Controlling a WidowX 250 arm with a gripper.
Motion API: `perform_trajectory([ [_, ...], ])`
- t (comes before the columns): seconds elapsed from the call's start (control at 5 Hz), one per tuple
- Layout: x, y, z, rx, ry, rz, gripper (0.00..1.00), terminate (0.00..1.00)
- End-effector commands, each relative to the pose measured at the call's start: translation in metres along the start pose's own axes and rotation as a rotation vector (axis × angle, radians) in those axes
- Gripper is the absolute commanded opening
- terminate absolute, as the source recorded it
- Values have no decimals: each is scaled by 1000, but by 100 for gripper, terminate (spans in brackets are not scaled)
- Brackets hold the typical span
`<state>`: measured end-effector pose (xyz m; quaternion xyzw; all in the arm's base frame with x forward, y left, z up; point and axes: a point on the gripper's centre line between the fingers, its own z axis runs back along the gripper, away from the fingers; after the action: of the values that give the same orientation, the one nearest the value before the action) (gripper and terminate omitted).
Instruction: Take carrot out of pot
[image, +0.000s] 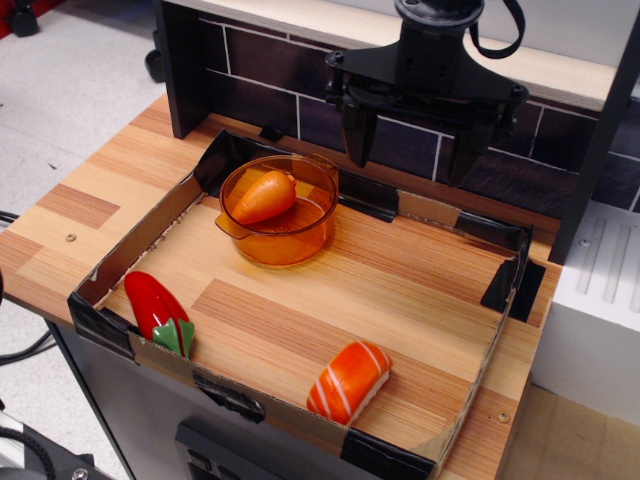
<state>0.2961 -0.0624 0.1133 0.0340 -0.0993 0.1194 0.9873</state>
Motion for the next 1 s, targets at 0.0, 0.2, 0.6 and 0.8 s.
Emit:
perform_trajectory([
  [0.0, 0, 0, 0, 0, 0, 0, 100, 0],
  [0.2, 5, 24, 10, -50, -7, -114, 100, 0],
  [0.6, 28, 86, 21, -76, -34, -316, 100, 0],
  [0.8, 33, 99, 1, -72, 32, -402, 100, 0],
])
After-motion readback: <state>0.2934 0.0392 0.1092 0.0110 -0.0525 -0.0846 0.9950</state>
